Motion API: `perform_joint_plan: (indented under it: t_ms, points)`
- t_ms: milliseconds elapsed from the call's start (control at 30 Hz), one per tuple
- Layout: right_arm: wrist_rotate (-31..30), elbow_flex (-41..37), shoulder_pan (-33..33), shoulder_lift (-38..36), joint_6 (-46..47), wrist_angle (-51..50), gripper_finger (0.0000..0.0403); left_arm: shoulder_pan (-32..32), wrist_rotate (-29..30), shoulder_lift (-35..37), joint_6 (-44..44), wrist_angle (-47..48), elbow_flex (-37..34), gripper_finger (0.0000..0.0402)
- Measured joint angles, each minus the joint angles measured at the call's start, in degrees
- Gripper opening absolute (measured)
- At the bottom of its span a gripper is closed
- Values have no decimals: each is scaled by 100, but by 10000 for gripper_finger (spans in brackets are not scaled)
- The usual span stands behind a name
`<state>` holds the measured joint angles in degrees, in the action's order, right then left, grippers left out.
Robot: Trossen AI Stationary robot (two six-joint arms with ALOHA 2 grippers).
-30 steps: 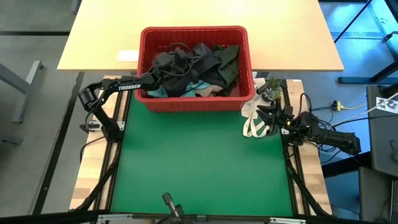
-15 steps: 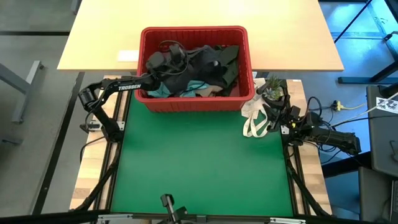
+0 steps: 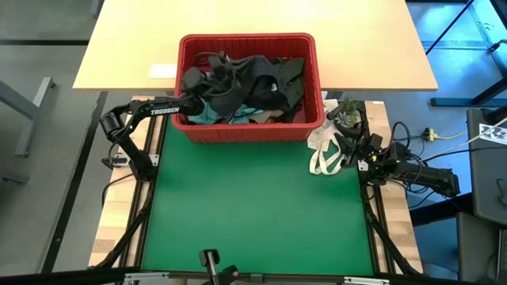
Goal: Fold Laundry from Bin
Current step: Fold the black shorts from the red laundry bin
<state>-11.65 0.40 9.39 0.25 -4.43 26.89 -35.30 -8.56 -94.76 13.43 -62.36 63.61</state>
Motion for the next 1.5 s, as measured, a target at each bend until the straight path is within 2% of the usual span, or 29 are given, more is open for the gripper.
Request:
perform_joint_plan:
  t_ms: [300,467,667,800,1067,1333,1500]
  points:
    - [-440,0,0,15,9,56,235,-80,204,0,10,-770,0,0]
    - [-429,2,0,257,9,464,249,-84,330,0,0,-1116,0,0]
    - [-427,82,0,963,9,1113,250,-86,527,0,-2,-1703,2,0]
    - [-425,593,0,1742,23,1038,250,-123,545,3,-2,-1887,4,0]
    - [-504,1906,0,3854,308,1017,250,-159,549,4,-2,-1884,4,0]
    - [-1406,2813,0,5741,990,1012,250,-159,452,4,-1,-1882,4,0]
    - [-1489,3345,0,6699,1419,1001,250,-156,448,4,7,-1880,4,0]
